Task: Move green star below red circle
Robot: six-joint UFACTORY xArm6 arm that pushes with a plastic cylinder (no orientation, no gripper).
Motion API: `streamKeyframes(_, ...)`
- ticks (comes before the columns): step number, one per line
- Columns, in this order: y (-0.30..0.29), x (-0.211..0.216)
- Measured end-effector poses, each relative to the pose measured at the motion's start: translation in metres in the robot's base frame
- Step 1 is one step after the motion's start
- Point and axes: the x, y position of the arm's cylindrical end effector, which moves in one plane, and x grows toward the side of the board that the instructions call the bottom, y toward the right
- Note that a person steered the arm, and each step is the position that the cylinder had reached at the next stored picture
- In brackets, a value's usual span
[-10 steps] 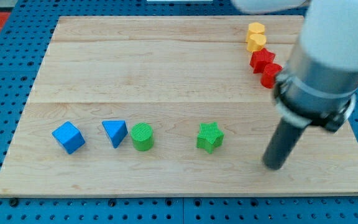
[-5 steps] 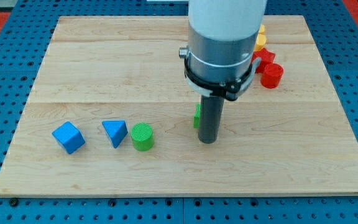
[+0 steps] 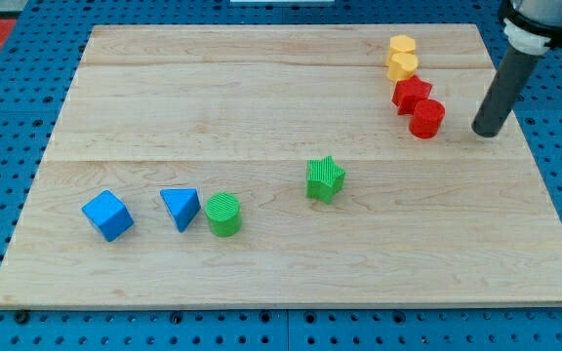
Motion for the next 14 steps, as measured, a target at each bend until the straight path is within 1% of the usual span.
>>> streamKeyframes(1,-0.024,0.0)
streamKeyframes(3,-0.032,0.0)
streamKeyframes(5,-0.058,0.0)
streamKeyframes(6,-0.034,0.015)
streamKeyframes(7,-0.038,0.081)
streamKeyframes(8,-0.094,0.145)
streamKeyframes(9,-0.167,0.147)
streamKeyframes(10,-0.181,0.11)
streamKeyframes(11,-0.181,0.101)
streamKeyframes(12,-0.194,0.122)
streamKeyframes(13,-0.23,0.117)
streamKeyframes(14,-0.231,0.09)
